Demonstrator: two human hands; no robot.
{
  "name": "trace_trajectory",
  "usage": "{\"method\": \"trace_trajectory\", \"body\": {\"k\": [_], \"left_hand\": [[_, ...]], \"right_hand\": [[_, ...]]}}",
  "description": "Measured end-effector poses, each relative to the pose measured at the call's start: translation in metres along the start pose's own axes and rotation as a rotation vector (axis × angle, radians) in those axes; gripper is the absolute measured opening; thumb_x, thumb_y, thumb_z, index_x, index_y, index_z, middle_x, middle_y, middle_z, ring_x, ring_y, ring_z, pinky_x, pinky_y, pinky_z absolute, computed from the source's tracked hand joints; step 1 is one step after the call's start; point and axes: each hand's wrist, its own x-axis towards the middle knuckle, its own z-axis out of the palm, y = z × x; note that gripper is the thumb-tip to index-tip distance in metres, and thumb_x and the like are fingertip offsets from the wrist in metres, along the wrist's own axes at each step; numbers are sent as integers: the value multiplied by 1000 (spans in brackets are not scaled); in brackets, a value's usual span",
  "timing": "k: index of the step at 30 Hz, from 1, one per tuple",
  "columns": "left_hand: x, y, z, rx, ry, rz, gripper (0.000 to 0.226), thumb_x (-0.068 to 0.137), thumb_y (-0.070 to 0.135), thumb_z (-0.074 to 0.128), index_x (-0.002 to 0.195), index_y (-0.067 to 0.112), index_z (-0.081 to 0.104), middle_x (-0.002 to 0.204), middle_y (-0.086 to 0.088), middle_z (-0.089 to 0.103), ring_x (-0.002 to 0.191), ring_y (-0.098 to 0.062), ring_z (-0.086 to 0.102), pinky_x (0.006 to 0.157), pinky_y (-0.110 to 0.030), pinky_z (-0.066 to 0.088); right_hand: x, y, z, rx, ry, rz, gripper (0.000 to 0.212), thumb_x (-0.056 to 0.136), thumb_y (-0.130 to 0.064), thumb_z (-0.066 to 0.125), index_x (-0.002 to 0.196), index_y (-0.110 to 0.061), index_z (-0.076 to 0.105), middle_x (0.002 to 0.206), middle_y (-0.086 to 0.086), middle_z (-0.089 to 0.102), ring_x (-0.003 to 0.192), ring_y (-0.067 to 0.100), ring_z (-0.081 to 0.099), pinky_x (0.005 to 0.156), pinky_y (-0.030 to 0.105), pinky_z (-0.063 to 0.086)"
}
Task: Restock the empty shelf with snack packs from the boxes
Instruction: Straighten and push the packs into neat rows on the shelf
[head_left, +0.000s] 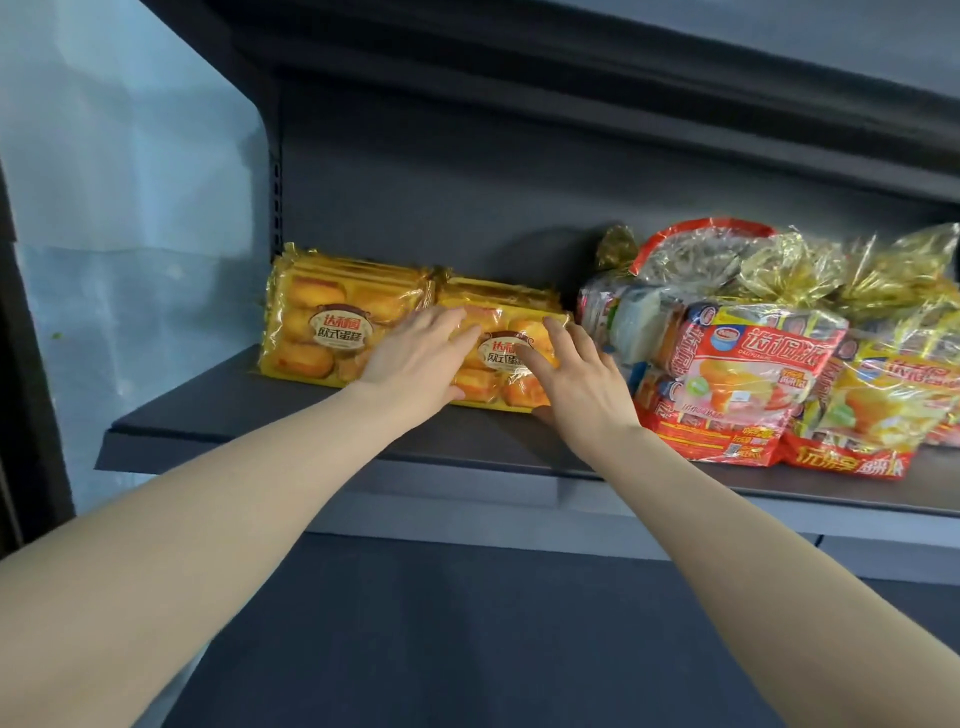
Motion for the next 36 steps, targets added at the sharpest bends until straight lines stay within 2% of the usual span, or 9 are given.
{"method": "trace_trajectory", "body": {"k": [8, 14, 17, 21, 25, 27, 29, 32, 36], "left_hand": [[43, 2, 29, 103, -192, 71, 107, 84, 41, 73, 158, 17, -1, 165, -12, -6, 152, -29, -3, 122, -40, 3], [70, 0, 43, 115, -202, 35, 124, 77, 36, 81, 156, 24, -15, 161, -10, -26, 150, -33, -17, 124, -47, 1], [82, 1, 50, 163, -185, 6, 133, 73, 40, 83, 155, 17, -19, 162, -12, -22, 149, -36, -17, 123, -49, 1], [97, 1, 61, 208, -143, -36, 143, 66, 45, 87, 152, 10, -22, 164, -15, -11, 151, -35, -13, 124, -47, 2], [102, -3, 66, 217, -100, -23, 147, 62, 49, 88, 153, 8, -19, 164, -14, -4, 151, -34, -10, 124, -45, 2], [101, -5, 66, 208, -105, -4, 146, 62, 49, 88, 153, 6, -18, 163, -14, -3, 151, -33, -9, 124, -44, 1], [97, -8, 64, 177, -98, 21, 144, 64, 51, 86, 153, 6, -17, 163, -15, -4, 151, -31, -9, 124, -42, -1], [93, -9, 63, 71, -88, 24, 145, 62, 63, 82, 155, 9, -16, 164, -14, -10, 151, -28, -14, 123, -38, -7], [96, -7, 63, 2, -96, 0, 141, 67, 66, 76, 154, 10, -20, 163, -14, -14, 150, -28, -18, 118, -36, -17]], "right_hand": [[26, 7, 17, 54, -100, -37, 82, 92, -31, 68, 155, -35, 15, 163, 12, 3, 150, 39, 9, 112, 53, 33], [48, 13, 33, 21, -48, -69, 87, 82, -32, 78, 149, -35, 22, 155, 12, 20, 144, 40, 20, 111, 57, 30], [59, 15, 45, 48, -30, -68, 91, 78, -25, 82, 145, -33, 22, 160, 14, 8, 149, 43, 2, 113, 65, 23], [73, 17, 60, 82, -9, -71, 91, 72, -28, 87, 140, -31, 26, 159, 13, 5, 148, 46, 1, 110, 65, 29], [80, 23, 58, 75, 72, -107, 79, 73, -46, 81, 135, -30, 36, 152, 11, 25, 141, 41, 24, 110, 65, 27], [93, 29, 47, 250, 225, -13, 53, 83, -55, 65, 124, -25, 50, 134, 5, 47, 124, 32, 46, 105, 58, 35], [118, 40, 35, 494, 331, 151, 36, 94, -45, 53, 119, -19, 55, 122, 6, 55, 111, 30, 55, 93, 48, 46], [161, 54, 28, 502, 134, 214, 38, 102, -34, 42, 133, -15, 53, 134, 11, 51, 119, 33, 54, 94, 47, 49], [201, 44, 31, 457, -248, 121, 51, 107, -43, 27, 146, -15, 43, 152, 10, 41, 138, 29, 41, 110, 40, 34]]}}
